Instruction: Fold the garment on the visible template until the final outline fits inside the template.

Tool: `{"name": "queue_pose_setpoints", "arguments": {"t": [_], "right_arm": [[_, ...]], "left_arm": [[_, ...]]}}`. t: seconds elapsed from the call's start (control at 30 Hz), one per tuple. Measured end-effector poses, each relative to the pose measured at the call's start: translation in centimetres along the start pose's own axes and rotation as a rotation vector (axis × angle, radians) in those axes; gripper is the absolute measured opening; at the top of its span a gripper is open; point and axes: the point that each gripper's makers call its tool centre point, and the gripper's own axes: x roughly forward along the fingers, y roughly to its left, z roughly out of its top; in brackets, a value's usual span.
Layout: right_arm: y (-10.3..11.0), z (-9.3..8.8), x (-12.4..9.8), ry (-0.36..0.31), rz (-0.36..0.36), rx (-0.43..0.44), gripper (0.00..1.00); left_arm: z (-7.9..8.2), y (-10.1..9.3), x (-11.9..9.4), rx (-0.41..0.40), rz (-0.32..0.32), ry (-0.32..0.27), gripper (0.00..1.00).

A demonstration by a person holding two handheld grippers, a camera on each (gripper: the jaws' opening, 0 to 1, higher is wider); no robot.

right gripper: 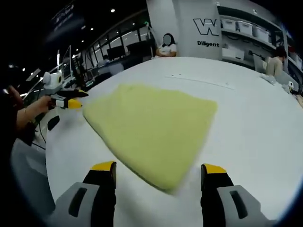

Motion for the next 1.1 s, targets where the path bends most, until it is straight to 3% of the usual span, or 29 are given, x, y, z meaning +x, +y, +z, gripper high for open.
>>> {"name": "queue_pose_setpoints", "arguments": {"t": [0.1,0.37,0.63,0.77,0.9,1.1], "right_arm": [[-0.2,-0.6,-0.1,0.006,-0.014,-0.013,0.56],[0.1,-0.7,-0.5,-0.003,-0.007,-0.006,0.40],[-0.1,-0.9,-0.6,-0.009,-0.030,-0.039,0.29],[0.0,-0.8,-0.5,-0.014,-0.031,-0.036,0.26],[0.1,-0.8,-0.5,-0.013,-0.031,-0.044,0.21],[-0.5,-0.4,-0.9,-0.021,-0.052,-0.062,0.03]], "left_arm": [[-1.2,-0.1,-0.1,0.004,-0.007,0.028,0.58],[-3.0,-0.7,-0.1,-0.018,-0.018,0.048,0.43],[-3.0,-0.9,0.1,-0.038,-0.047,0.023,0.24],[-3.5,-1.0,0.3,-0.031,-0.055,0.047,0.16],[-3.8,-1.3,0.4,-0.025,-0.073,0.050,0.01],[-3.7,-1.1,0.4,0.033,-0.081,0.053,0.00]]}}
